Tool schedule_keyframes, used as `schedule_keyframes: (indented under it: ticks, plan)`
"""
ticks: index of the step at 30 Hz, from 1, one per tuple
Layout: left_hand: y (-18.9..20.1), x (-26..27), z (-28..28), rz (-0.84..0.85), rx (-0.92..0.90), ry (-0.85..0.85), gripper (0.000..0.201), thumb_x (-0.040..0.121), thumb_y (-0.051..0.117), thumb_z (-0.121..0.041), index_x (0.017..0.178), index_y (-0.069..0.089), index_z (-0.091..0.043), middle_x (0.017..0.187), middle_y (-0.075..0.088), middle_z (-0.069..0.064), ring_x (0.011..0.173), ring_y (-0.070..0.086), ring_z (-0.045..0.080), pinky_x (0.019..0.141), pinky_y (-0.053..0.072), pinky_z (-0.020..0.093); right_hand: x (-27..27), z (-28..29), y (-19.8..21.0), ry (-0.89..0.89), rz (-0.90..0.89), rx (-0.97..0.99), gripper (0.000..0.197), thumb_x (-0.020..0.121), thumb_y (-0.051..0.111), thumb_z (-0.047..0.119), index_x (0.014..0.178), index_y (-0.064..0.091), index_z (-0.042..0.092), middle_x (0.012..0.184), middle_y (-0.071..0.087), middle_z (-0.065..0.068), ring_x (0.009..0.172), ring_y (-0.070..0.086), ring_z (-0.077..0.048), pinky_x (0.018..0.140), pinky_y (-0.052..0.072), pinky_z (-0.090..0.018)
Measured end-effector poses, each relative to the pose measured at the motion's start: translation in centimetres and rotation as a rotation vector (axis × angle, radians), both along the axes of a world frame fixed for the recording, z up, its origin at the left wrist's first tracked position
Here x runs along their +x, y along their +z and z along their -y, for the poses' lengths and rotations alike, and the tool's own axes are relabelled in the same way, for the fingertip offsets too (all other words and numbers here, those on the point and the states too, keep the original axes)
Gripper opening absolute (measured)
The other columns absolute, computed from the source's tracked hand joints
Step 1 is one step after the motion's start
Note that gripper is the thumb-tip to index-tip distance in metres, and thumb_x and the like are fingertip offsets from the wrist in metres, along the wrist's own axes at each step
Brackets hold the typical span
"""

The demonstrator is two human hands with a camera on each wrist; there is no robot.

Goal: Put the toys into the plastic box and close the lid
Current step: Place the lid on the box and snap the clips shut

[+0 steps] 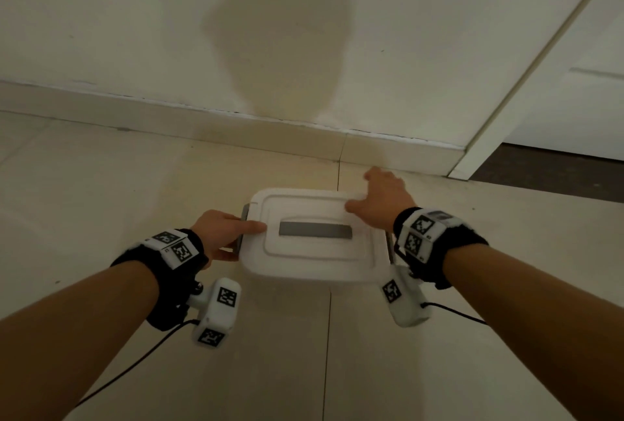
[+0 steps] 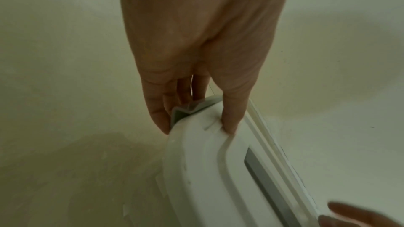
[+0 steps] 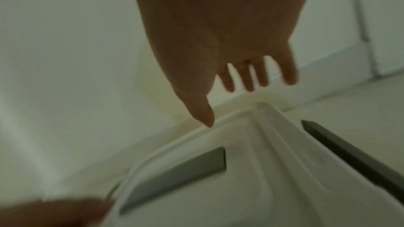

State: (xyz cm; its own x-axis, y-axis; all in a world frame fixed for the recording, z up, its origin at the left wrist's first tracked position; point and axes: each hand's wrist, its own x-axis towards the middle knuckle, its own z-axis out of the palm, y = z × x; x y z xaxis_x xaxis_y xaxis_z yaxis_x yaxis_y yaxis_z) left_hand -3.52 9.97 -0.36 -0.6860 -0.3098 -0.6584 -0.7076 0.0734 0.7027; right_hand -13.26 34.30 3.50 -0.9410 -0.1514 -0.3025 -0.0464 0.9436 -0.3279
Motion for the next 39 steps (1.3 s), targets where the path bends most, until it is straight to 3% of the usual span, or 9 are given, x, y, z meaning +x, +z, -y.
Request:
schedule_keyframes:
  ticks: [2, 7, 10, 15, 20, 23, 32, 35, 39]
  plan:
    - [0.2, -0.1, -0.4, -0.008, -0.029, 0.021, 0.042, 0.076, 0.081, -0.022, 0.107, 0.067, 0.002, 0.113, 0.068, 0.019, 0.103, 0.065, 0.037, 0.082, 0.057, 0.044, 0.0, -1.5, 0.3, -0.201, 0.213, -0.006, 0.091, 0.084, 0.073, 0.046, 0.151, 0.028, 0.004, 0.150, 0.042, -0.018, 0.133, 0.045, -0.037, 0.098, 0.046, -0.043]
    - [0.7, -0.1, -1.1, -0.032, -0.087, 0.010, 0.029, 0.079, 0.079, -0.022, 0.092, 0.067, 0.001, 0.103, 0.067, 0.019, 0.091, 0.065, 0.035, 0.083, 0.057, 0.046, 1.3, -4.6, 0.1, -0.351, 0.514, -0.178, 0.057, 0.083, 0.080, 0.029, 0.128, 0.058, -0.001, 0.111, 0.072, -0.017, 0.091, 0.071, -0.031, 0.060, 0.051, -0.034]
    - [1.1, 0.1, -1.4, -0.047, -0.159, -0.015, 0.024, 0.078, 0.080, -0.023, 0.076, 0.065, -0.005, 0.100, 0.070, 0.023, 0.091, 0.069, 0.038, 0.080, 0.059, 0.048, 1.6, -4.9, -0.6, -0.371, 0.448, -0.215, 0.044, 0.080, 0.084, 0.024, 0.109, 0.065, -0.004, 0.098, 0.074, -0.017, 0.077, 0.069, -0.027, 0.072, 0.061, -0.043]
    - [1.4, 0.5, -2.0, -0.060, -0.263, -0.040, 0.037, 0.076, 0.080, -0.026, 0.097, 0.073, 0.005, 0.087, 0.071, 0.019, 0.076, 0.068, 0.033, 0.071, 0.061, 0.042, 2.1, -4.5, -0.5, -0.350, 0.375, -0.183, 0.033, 0.077, 0.085, 0.022, 0.084, 0.064, -0.002, 0.082, 0.071, -0.017, 0.075, 0.069, -0.031, 0.076, 0.063, -0.046]
    - [1.6, 0.5, -2.5, -0.065, -0.391, -0.078, 0.022, 0.074, 0.078, -0.026, 0.066, 0.070, -0.007, 0.082, 0.075, 0.020, 0.077, 0.074, 0.033, 0.068, 0.063, 0.045, 2.3, -4.1, 0.0, -0.327, 0.309, -0.144, 0.029, 0.072, 0.086, 0.022, 0.074, 0.070, -0.002, 0.074, 0.076, -0.019, 0.073, 0.076, -0.034, 0.073, 0.064, -0.048]
    - [1.5, 0.6, -2.6, -0.064, -0.395, -0.065, 0.021, 0.072, 0.078, -0.027, 0.067, 0.070, -0.008, 0.082, 0.076, 0.019, 0.077, 0.074, 0.033, 0.068, 0.063, 0.046, 2.7, -3.9, 0.2, -0.345, 0.309, -0.161, 0.027, 0.074, 0.084, 0.020, 0.075, 0.067, -0.001, 0.084, 0.076, -0.022, 0.085, 0.076, -0.037, 0.074, 0.063, -0.050]
    - [1.8, 0.8, -2.6, 0.015, -0.217, -0.036, 0.046, 0.082, 0.073, -0.033, 0.110, 0.066, 0.003, 0.099, 0.068, 0.019, 0.094, 0.068, 0.038, 0.081, 0.058, 0.050, 2.4, -4.7, -0.4, -0.328, 0.405, -0.180, 0.041, 0.081, 0.080, 0.028, 0.104, 0.064, -0.001, 0.099, 0.073, -0.019, 0.086, 0.073, -0.032, 0.071, 0.062, -0.043]
    - [2.3, 1.1, -2.5, 0.142, -0.100, -0.065, 0.045, 0.088, 0.062, -0.042, 0.111, 0.058, -0.003, 0.102, 0.065, 0.017, 0.097, 0.066, 0.038, 0.086, 0.055, 0.051, 2.2, -5.5, -0.5, -0.272, 0.575, -0.137, 0.047, 0.076, 0.082, 0.038, 0.106, 0.065, 0.006, 0.105, 0.076, -0.013, 0.092, 0.073, -0.031, 0.081, 0.059, -0.043]
    - [2.6, 0.5, -1.8, 0.069, -0.027, 0.006, 0.020, 0.090, 0.059, -0.017, 0.095, 0.062, 0.002, 0.102, 0.066, 0.018, 0.082, 0.063, 0.034, 0.077, 0.055, 0.044, 1.2, -6.4, -0.9, -0.241, 0.702, -0.166, 0.046, 0.074, 0.084, 0.010, 0.115, 0.068, -0.004, 0.102, 0.078, -0.018, 0.094, 0.076, -0.038, 0.091, 0.056, -0.057]
